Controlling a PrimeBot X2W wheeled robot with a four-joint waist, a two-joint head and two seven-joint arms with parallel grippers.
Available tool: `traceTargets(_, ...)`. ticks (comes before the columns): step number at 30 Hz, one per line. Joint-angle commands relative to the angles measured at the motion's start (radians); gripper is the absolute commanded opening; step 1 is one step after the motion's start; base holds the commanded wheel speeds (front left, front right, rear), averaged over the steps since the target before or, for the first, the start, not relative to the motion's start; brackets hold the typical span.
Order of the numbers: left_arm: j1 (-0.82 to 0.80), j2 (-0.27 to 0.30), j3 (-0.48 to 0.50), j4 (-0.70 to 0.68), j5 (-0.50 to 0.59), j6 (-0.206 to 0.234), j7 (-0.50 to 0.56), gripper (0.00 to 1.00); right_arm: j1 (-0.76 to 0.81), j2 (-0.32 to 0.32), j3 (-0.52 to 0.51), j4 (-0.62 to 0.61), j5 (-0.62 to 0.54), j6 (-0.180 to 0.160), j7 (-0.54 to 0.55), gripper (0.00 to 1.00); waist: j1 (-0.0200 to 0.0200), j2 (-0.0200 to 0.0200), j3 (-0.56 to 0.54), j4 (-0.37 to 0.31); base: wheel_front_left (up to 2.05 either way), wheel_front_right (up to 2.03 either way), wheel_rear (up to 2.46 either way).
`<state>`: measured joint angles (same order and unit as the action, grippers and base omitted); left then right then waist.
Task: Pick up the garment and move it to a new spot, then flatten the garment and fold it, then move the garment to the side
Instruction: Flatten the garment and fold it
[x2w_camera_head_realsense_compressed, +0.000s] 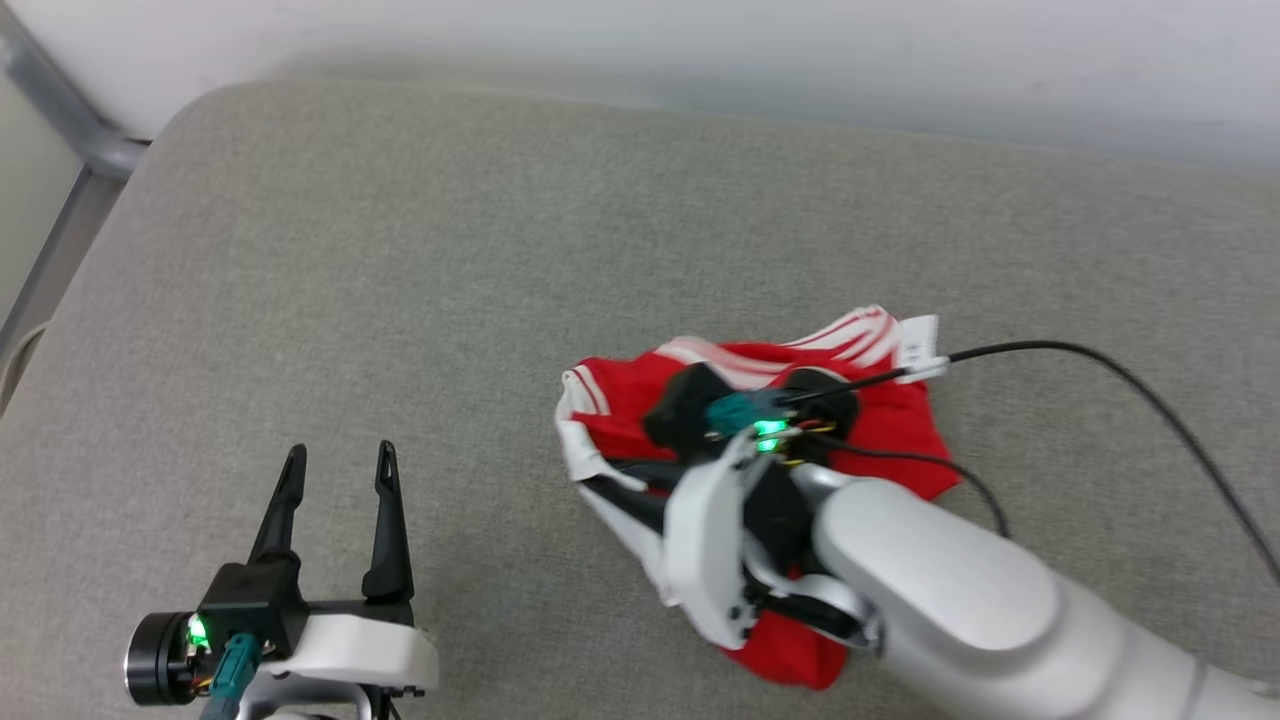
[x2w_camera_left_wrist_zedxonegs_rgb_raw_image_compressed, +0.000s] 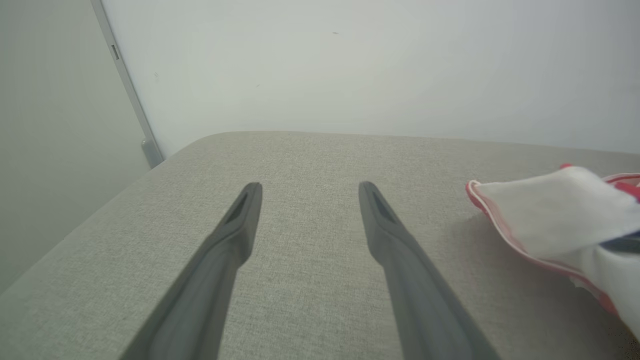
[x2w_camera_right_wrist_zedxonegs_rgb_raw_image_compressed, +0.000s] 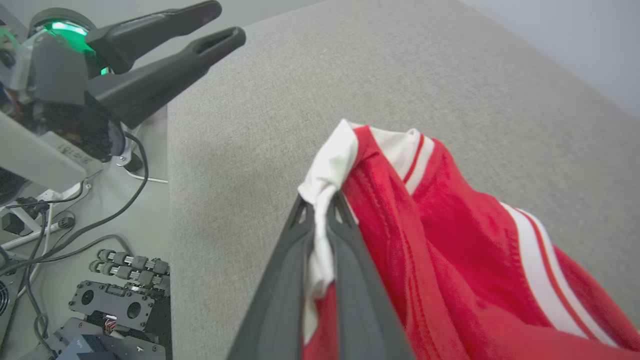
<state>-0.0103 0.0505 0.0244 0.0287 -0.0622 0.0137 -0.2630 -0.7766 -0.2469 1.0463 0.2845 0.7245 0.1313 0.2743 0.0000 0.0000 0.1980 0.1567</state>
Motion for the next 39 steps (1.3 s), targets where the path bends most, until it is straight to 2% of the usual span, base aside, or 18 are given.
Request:
traceTargets(1,-0.024,0.000,-0.004,0.003,-0.006,0.004,-0.003,1.00,-0.036,0.042,0.037,0.060,-0.001,-0.001,-0.022,0.00,0.0000,0.0000,0.023,0.024,0.00,0.00,0.00)
traceTargets(4,-0.030,-0.001,-0.020,0.005,-0.015,0.014,-0.003,1.00,-0.071,0.124,0.126,0.190,-0.012,-0.001,-0.050,0.00,0.0000,0.0000,0.044,0.047,0.00,0.00,0.00)
traceTargets(8,-0.048,-0.001,-0.027,0.013,-0.027,0.016,-0.003,1.00,-0.077,0.175,0.207,0.332,-0.007,-0.001,-0.048,0.00,0.0000,0.0000,0.065,0.068,0.00,0.00,0.00)
traceTargets(13,-0.061,-0.001,-0.031,0.017,-0.035,0.023,-0.003,1.00,-0.027,0.194,0.236,0.438,-0.007,-0.001,-0.011,0.00,0.0000,0.0000,0.085,0.074,0.00,0.00,0.00)
traceTargets(16,-0.060,-0.001,-0.029,0.019,-0.036,0.028,-0.003,1.00,-0.004,0.196,0.239,0.416,0.005,-0.001,-0.010,0.00,0.0000,0.0000,0.088,0.067,0.00,0.00,0.00)
traceTargets(17,-0.058,0.000,-0.025,0.020,-0.033,0.027,-0.003,1.00,-0.005,0.196,0.239,0.398,0.008,-0.001,-0.017,0.44,0.0000,0.0000,0.086,0.060,0.00,0.00,0.00)
traceTargets(18,-0.059,0.000,-0.020,0.021,-0.029,0.026,-0.003,1.00,-0.015,0.197,0.238,0.378,0.006,-0.001,-0.033,1.00,0.0000,0.0000,0.084,0.053,0.00,0.00,0.00)
traceTargets(24,-0.032,0.000,0.009,0.018,-0.004,0.017,-0.003,1.00,-0.080,0.191,0.221,0.321,0.030,-0.001,-0.226,1.00,0.0000,0.0000,0.041,0.009,0.00,0.00,0.00)
traceTargets(29,-0.010,0.000,0.025,0.011,0.007,0.015,-0.003,1.00,-0.085,0.118,0.163,0.279,0.015,-0.001,-0.340,1.00,0.0000,0.0000,0.002,-0.021,0.00,0.00,0.00)
traceTargets(33,0.015,0.003,0.040,0.005,0.015,0.006,-0.003,1.00,-0.050,0.031,0.031,0.269,-0.066,-0.001,-0.455,1.00,0.0000,0.0000,-0.033,-0.051,0.00,0.00,0.00)
traceTargets(39,0.043,0.004,0.050,-0.004,0.025,0.000,-0.003,1.00,0.087,-0.040,-0.272,0.227,-0.211,-0.001,-0.527,1.00,0.0000,0.0000,-0.068,-0.084,0.00,0.00,0.00)
